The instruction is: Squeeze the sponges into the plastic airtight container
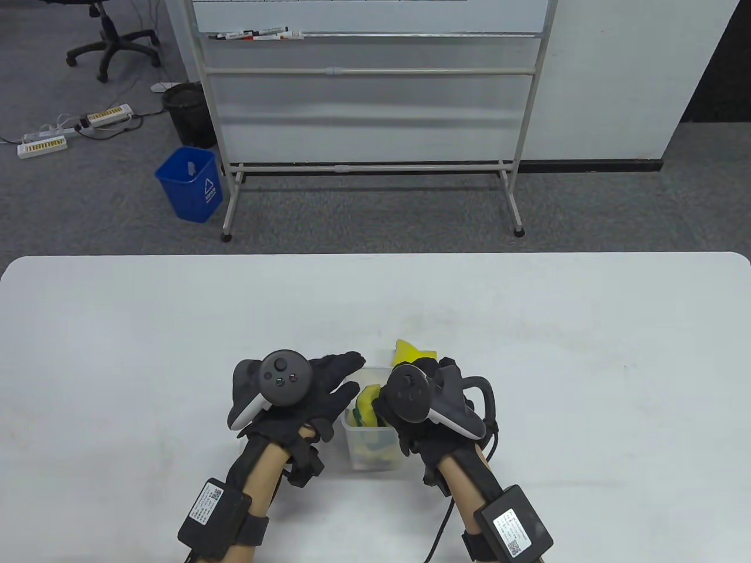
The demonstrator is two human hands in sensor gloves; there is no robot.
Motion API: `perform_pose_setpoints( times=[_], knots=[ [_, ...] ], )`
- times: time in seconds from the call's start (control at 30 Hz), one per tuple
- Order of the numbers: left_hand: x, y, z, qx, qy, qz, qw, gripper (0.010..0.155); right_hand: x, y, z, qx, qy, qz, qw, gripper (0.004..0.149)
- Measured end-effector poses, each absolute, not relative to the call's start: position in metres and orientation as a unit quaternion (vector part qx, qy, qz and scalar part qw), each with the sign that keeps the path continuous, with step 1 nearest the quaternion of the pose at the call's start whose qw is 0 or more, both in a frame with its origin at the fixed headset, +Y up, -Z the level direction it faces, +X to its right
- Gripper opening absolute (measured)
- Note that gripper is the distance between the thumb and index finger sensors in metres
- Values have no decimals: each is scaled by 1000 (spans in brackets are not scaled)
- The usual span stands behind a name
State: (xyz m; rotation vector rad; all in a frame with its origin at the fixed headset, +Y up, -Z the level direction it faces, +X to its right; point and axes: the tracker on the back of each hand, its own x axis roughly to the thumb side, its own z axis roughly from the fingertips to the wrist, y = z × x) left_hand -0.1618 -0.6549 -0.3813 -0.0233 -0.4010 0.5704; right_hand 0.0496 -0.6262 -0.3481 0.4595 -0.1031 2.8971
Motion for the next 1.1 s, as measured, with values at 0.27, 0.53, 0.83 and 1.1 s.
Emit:
perform_pose_setpoints(
  times=[0.27,0.53,0.83,1.1],
  knots=[
    [-162,-655,-381,-11,-195,278,940,59,68,-609,-341,159,-149,956,194,50],
    [-162,-656,-381,-11,-197,278,940,60,119,-605,-347,66,-242,914,319,54],
    [-185,-647,-380,56,-160,326,930,65,123,-695,-398,38,-72,984,161,57],
    [-225,-637,-380,91,-111,386,911,67,106,-753,-442,61,108,979,160,53]
  ],
)
